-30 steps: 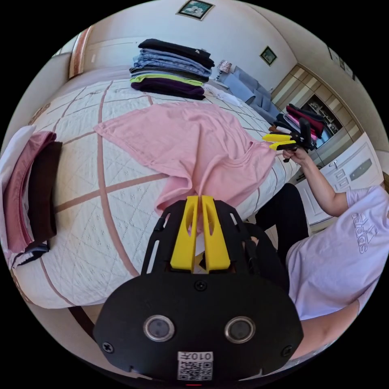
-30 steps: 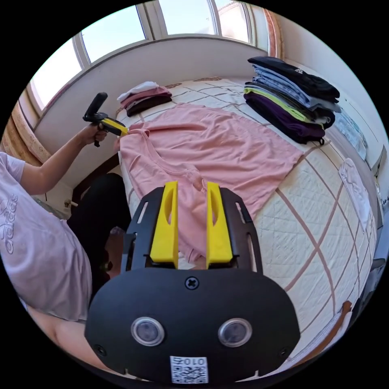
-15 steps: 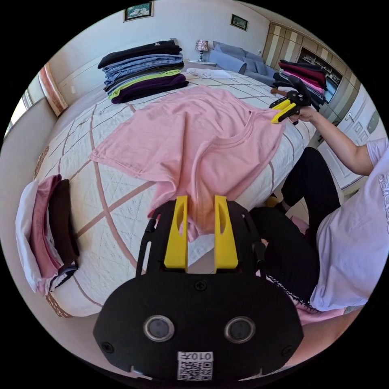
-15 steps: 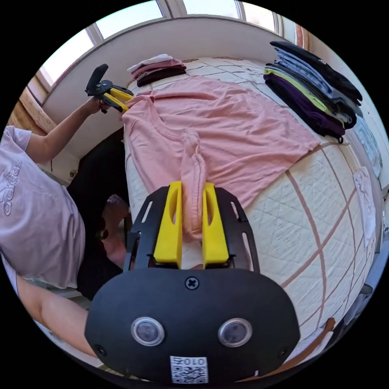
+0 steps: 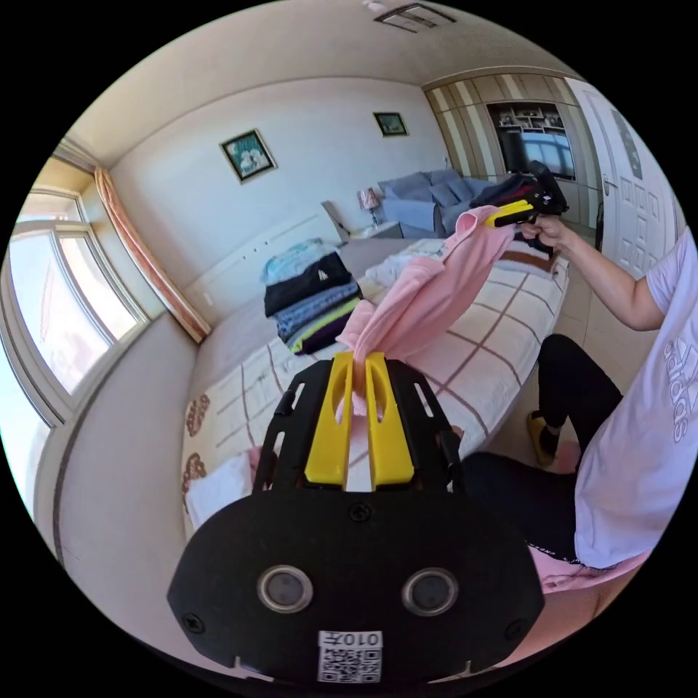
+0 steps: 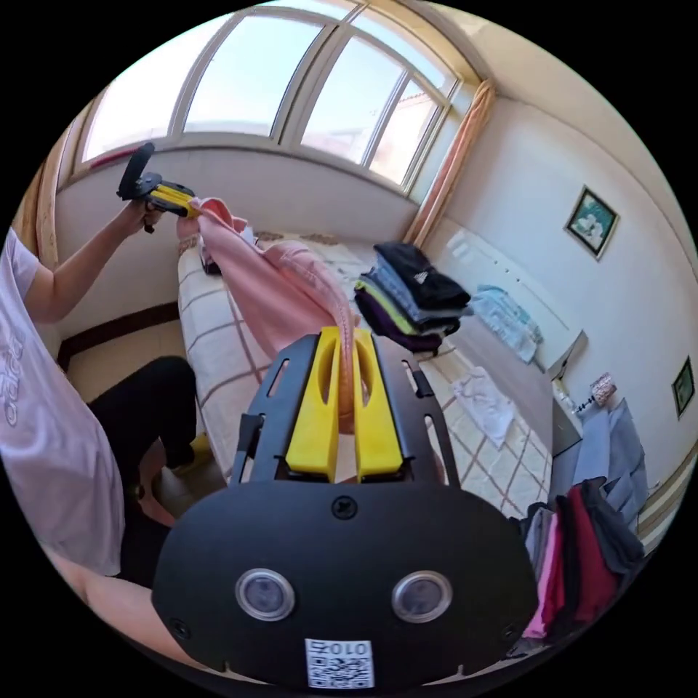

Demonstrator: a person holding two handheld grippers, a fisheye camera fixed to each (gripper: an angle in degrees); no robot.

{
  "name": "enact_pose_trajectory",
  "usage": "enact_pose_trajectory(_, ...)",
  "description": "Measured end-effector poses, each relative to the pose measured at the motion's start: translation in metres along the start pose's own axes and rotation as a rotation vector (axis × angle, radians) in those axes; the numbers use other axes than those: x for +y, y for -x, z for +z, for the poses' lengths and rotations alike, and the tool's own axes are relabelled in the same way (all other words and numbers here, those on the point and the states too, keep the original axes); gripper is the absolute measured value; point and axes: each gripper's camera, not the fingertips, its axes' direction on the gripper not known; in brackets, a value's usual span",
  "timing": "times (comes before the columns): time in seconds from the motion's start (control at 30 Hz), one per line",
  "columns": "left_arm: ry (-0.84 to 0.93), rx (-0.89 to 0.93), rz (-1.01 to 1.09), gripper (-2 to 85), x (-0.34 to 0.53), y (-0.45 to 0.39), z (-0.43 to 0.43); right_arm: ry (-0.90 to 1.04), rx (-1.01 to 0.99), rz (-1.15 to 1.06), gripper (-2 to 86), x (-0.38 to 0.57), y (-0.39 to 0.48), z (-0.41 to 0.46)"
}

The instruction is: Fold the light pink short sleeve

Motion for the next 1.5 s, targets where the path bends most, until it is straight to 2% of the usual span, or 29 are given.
enact_pose_trajectory(0.07,-0.185,-0.106,0.049,0.1,-0.043,-0.006,-0.083,-0.122,0.042,0.015,4.0,-0.025,-0.004,-0.069)
enact_pose_trajectory(0.13,-0.324,-0.119,0.062,-0.1,-0.066,-0.01,-0.15,-0.222,0.099,-0.002,4.1,-0.044,0.004,-0.136)
enact_pose_trajectory(0.2,-0.356,-0.107,0.082,-0.2,-0.086,-0.018,-0.202,-0.34,0.176,-0.054,4.2,-0.06,0.031,-0.222)
enact_pose_trajectory(0.3,-0.409,-0.187,0.131,-0.3,-0.101,-0.047,-0.27,-0.432,0.241,-0.126,4.2,-0.069,0.074,-0.309)
enact_pose_trajectory(0.4,-0.464,-0.207,0.141,-0.3,-0.096,-0.078,-0.318,-0.386,0.341,-0.178,4.2,-0.071,0.118,-0.355)
enact_pose_trajectory(0.57,-0.514,-0.189,0.158,-0.3,-0.073,-0.128,-0.355,-0.376,0.301,-0.19,4.2,-0.048,0.169,-0.402)
enact_pose_trajectory(0.73,-0.528,-0.165,0.202,-0.3,-0.079,-0.148,-0.369,-0.373,0.341,-0.211,4.3,-0.042,0.198,-0.437)
enact_pose_trajectory(0.87,-0.494,-0.151,0.23,-0.3,-0.096,-0.15,-0.345,-0.39,0.347,-0.201,4.2,-0.045,0.19,-0.441)
enact_pose_trajectory(1.0,-0.363,-0.065,0.207,-0.3,-0.113,-0.133,-0.258,-0.27,0.238,-0.127,4.3,-0.047,0.143,-0.371)
enact_pose_trajectory(1.1,-0.199,0.051,0.141,-0.3,-0.131,-0.101,-0.138,-0.088,0.113,0.003,4.3,-0.05,0.071,-0.276)
enact_pose_trajectory(1.17,-0.064,0.163,0.085,-0.3,-0.151,-0.066,-0.028,0.048,0.047,0.094,4.3,-0.055,0.017,-0.209)
enact_pose_trajectory(1.23,-0.009,0.22,0.023,-0.3,-0.172,-0.033,0.04,0.14,-0.019,0.201,4.3,-0.065,-0.04,-0.152)
enact_pose_trajectory(1.3,-0.046,0.204,-0.062,-0.3,-0.197,-0.001,0.072,0.081,0.004,0.285,4.2,-0.089,-0.097,-0.126)
enact_pose_trajectory(1.33,-0.152,0.167,-0.064,-0.3,-0.213,0.013,0.069,0.045,0.045,0.292,4.2,-0.097,-0.105,-0.128)
enact_pose_trajectory(1.37,-0.249,0.108,-0.051,-0.3,-0.227,0.019,0.058,-0.028,0.144,0.29,4.2,-0.113,-0.115,-0.14)
enact_pose_trajectory(1.5,-0.342,-0.062,0.067,-0.2,-0.257,0.013,0.023,-0.201,0.338,0.233,4.2,-0.143,-0.119,-0.186)
